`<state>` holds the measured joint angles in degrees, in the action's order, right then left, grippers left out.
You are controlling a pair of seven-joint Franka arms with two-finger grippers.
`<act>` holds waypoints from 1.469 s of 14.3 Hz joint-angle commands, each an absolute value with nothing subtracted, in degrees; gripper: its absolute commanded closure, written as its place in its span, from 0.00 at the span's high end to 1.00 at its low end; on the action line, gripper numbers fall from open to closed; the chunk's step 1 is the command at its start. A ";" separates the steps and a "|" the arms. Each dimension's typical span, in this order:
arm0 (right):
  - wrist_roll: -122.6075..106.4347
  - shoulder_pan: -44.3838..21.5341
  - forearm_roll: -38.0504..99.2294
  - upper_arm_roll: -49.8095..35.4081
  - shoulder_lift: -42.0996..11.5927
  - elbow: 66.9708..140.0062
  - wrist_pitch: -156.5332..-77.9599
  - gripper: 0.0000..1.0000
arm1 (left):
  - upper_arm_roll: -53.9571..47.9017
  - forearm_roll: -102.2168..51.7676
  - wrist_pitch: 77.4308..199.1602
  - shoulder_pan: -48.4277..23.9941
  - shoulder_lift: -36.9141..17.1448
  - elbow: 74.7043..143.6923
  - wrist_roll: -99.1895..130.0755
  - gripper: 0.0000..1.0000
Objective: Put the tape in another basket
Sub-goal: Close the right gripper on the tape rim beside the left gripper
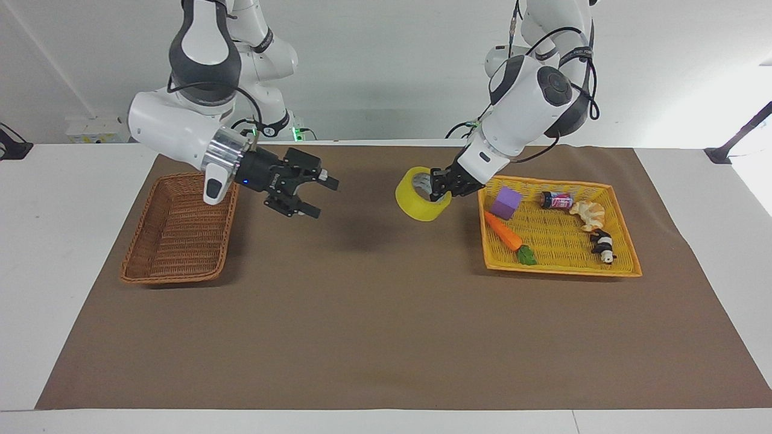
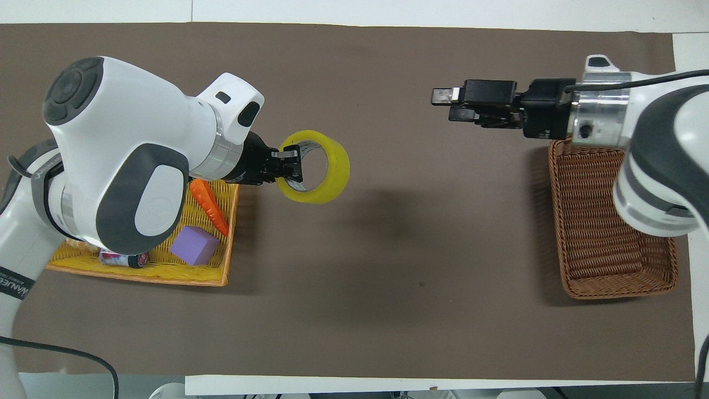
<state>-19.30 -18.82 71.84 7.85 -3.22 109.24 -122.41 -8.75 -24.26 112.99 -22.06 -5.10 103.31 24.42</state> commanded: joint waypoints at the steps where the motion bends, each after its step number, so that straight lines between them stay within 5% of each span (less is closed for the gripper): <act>1: -16.79 -24.24 74.17 8.09 -2.55 110.65 -128.84 1.00 | -8.09 -24.79 111.10 -22.33 -5.27 102.04 24.70 0.00; 6: -7.31 -30.75 76.29 8.09 -3.07 112.15 -134.12 1.00 | -8.09 -24.79 111.53 -22.59 -5.36 101.69 24.87 0.01; 21: -6.59 -35.16 75.94 8.00 -4.04 113.90 -135.26 1.00 | -8.00 -24.79 111.36 -22.41 -5.36 101.78 25.05 0.01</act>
